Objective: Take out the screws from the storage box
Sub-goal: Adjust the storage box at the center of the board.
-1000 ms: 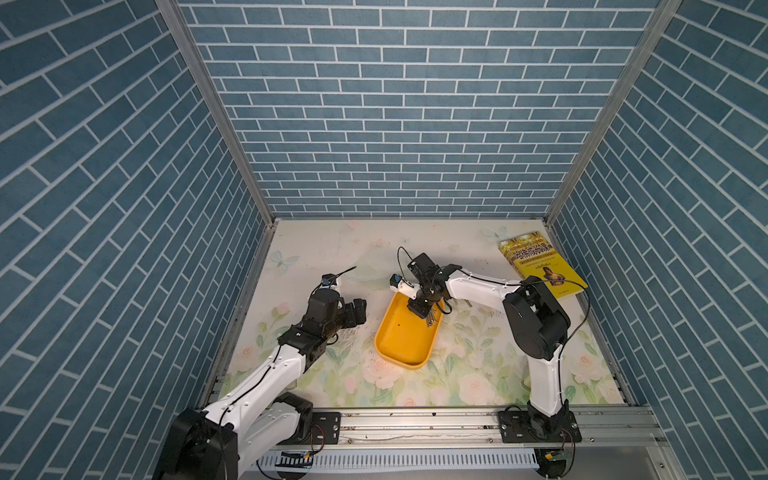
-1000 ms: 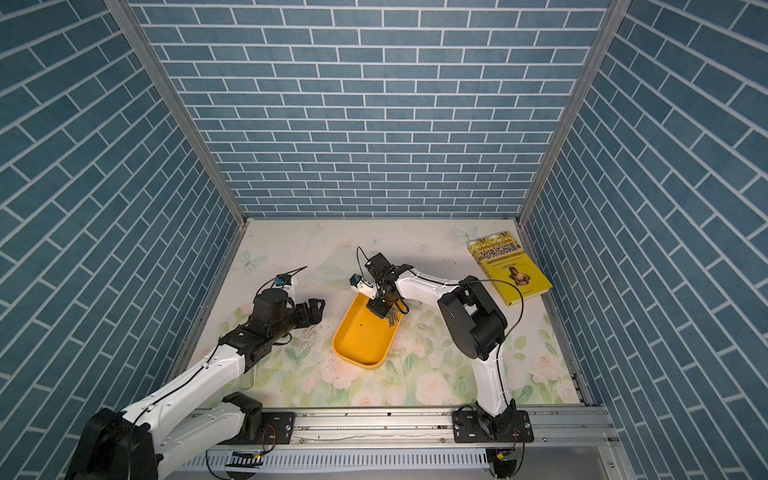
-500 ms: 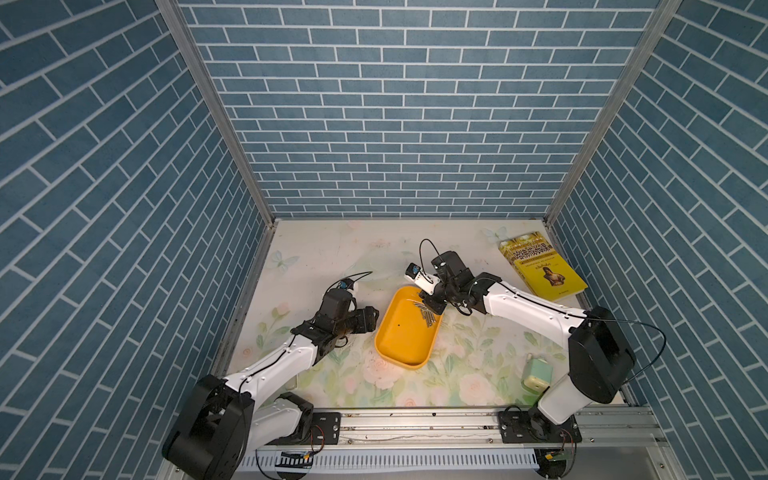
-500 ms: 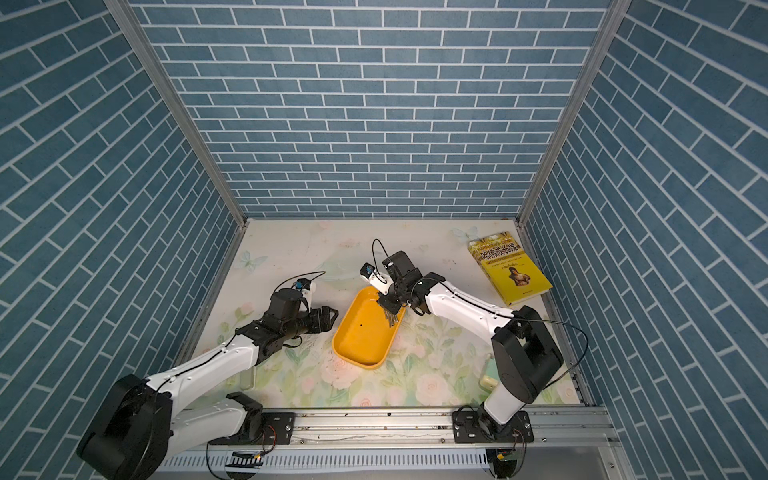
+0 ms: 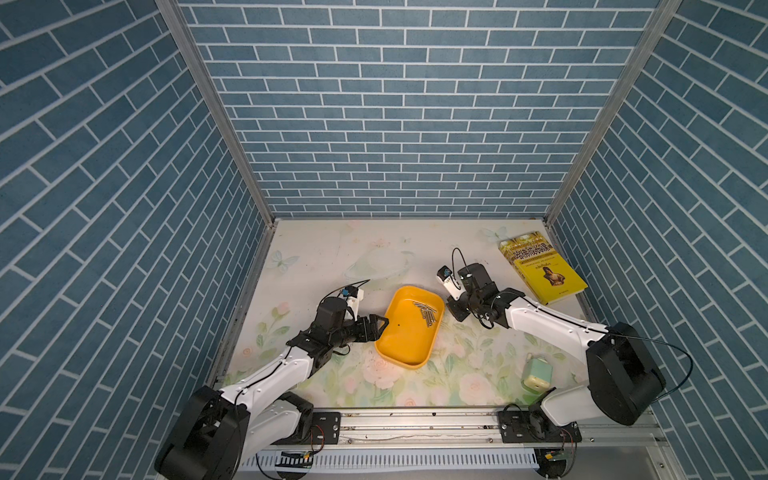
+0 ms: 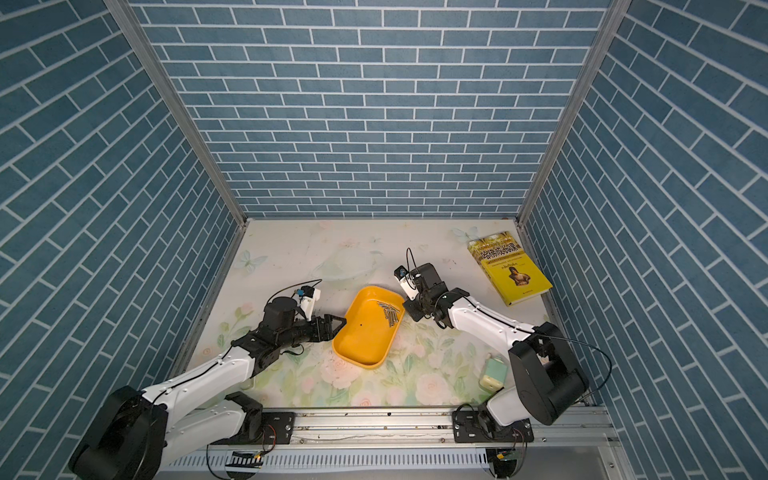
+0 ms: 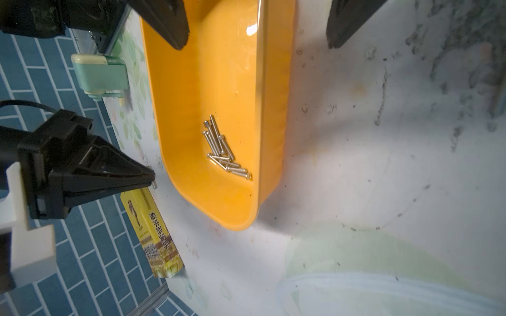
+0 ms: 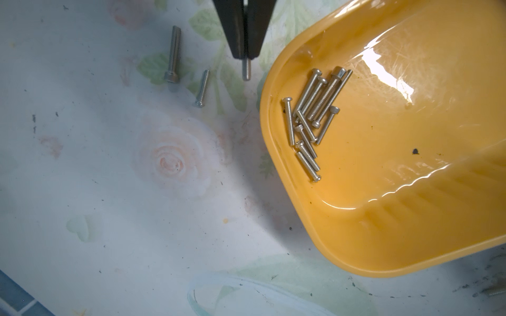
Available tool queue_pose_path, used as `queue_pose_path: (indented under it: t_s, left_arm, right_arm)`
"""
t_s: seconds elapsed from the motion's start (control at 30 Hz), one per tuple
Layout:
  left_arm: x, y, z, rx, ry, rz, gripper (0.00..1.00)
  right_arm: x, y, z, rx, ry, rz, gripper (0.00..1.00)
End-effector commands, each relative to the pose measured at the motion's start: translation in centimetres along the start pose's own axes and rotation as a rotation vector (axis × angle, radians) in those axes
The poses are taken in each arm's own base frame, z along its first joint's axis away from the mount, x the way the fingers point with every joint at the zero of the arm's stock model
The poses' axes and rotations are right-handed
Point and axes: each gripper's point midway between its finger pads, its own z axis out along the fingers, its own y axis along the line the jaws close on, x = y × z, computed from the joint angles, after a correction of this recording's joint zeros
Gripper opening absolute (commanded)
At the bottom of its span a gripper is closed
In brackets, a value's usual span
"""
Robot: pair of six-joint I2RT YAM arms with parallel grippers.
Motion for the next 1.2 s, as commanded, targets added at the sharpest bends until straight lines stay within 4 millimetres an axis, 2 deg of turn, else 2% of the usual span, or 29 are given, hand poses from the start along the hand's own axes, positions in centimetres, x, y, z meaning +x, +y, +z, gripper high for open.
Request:
queue_pose_path:
  t_s: [0.0,0.07,0.27,0.53,0.8,1.03,1.17]
  left_arm:
    - [0.2,-1.3,-0.6,0.07,-0.017,0.004,0.86]
    - [0.6,-1.7,-1.0,0.099,-0.02,0.013,0.89]
    - [2.2,-2.2,-1.4,0.164,0.012,0.008,0.89]
    - [3.5,-2.7,-1.9,0.215,0.033,0.005,0.93]
    - [4.4,-3.9,-1.9,0.268,0.058,0.016,0.93]
    - [4.6,-5.1,-2.2,0.317,0.072,0.032,0.96]
    - [5.7,-6.0,-1.6,0.345,0.119,0.044,0.97]
  right_arm:
    - [-0.4,-0.5,-0.5,-0.01,-0.055,0.077,0.0]
    - [-0.2,-0.5,-0.6,-0.023,-0.066,0.091,0.0]
    - [0.4,-0.1,-0.7,-0.064,-0.074,0.122,0.0]
    - [1.5,0.8,0.3,-0.122,-0.055,0.142,0.0]
    - [3.4,-0.6,2.0,-0.076,0.012,0.188,0.0]
    - [4.9,-2.3,4.2,-0.028,0.098,0.219,0.0]
    - [5.2,-2.8,5.3,-0.02,0.13,0.23,0.0]
